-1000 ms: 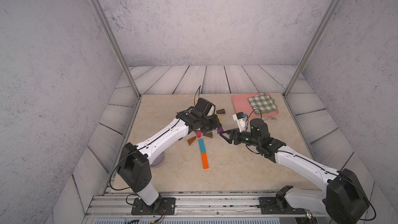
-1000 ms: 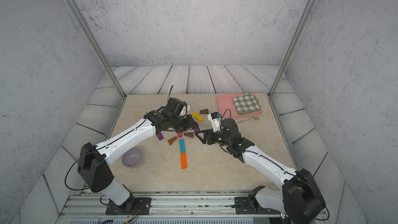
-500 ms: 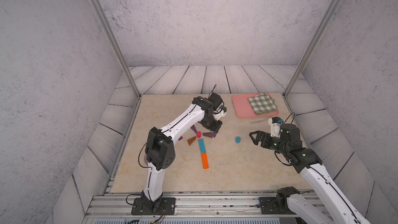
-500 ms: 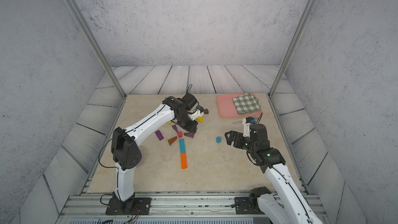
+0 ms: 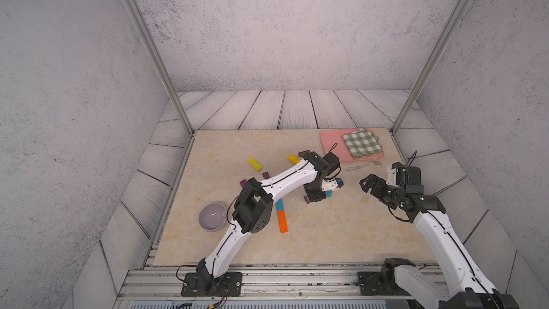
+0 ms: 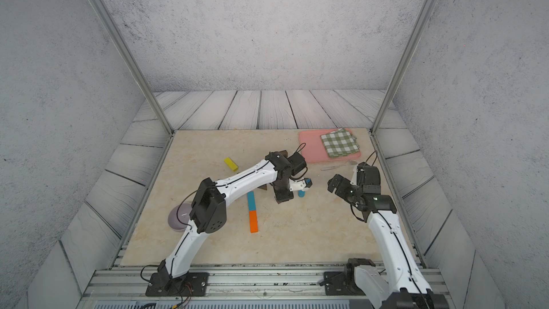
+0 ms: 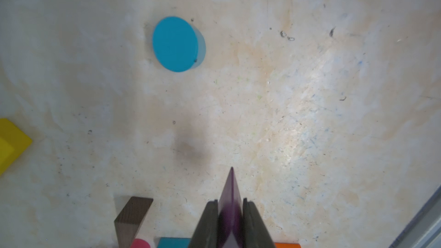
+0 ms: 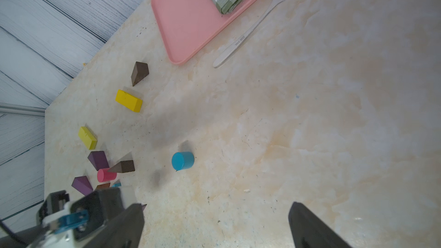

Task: Assemble a small pinwheel with building blocks
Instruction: Assemble the building block at the center of the board.

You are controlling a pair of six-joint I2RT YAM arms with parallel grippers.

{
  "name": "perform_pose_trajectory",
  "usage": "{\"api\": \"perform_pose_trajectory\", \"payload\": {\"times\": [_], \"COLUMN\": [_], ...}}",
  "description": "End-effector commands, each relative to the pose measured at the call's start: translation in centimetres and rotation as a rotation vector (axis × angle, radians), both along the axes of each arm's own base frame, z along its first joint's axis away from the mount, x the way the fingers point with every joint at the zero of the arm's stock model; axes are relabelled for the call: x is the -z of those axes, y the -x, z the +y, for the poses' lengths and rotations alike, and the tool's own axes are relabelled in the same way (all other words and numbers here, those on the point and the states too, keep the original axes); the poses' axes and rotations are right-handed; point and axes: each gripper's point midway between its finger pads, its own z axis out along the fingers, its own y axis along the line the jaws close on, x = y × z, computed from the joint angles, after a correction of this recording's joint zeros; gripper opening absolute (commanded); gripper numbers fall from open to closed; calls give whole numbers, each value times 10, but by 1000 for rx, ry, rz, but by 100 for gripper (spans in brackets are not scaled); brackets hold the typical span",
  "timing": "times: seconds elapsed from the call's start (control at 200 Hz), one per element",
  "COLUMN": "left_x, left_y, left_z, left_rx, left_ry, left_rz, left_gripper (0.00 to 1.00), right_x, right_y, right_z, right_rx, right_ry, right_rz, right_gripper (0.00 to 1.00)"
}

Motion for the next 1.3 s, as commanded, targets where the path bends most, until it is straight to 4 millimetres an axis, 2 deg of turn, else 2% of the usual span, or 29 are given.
{"api": "perform_pose_trajectory", "payload": {"times": [0.0,0.31,0.35,0.365,0.395,0.566,0.791,0.966,1.016,1.086,1.296], "left_x": [5,29,24,35,38,46,54,58,59,61,66], "left_y": [-16,-28,-27,-25,-25,-24,-22,-23,-25,-22,-30], "left_z": [3,-11,-16,-16,-18,-26,-28,-30,-30,-31,-33], "left_rx": [48,92,97,101,100,125,123,124,122,125,115], "left_ry": [-34,-70,-52,-65,-67,-64,-66,-68,-71,-70,-79], "left_rz": [-61,-85,-75,-58,-53,-57,-46,-55,-60,-51,-93], "left_gripper": [0,0,0,0,0,0,0,11,12,7,5], "right_x": [7,18,19,19,19,18,21,20,19,20,17], "right_y": [-1,-5,-6,-6,-6,-6,-5,-6,-6,-5,-4], "right_z": [2,4,5,4,4,3,2,2,1,1,1], "right_rx": [-19,-37,-40,-39,-39,-40,-39,-40,-41,-43,-46], "right_ry": [-25,-48,-51,-52,-50,-48,-48,-49,-48,-49,-51], "right_rz": [12,21,19,20,20,17,19,17,16,19,11], "right_gripper": [99,99,99,99,99,99,99,99,99,99,99]}}
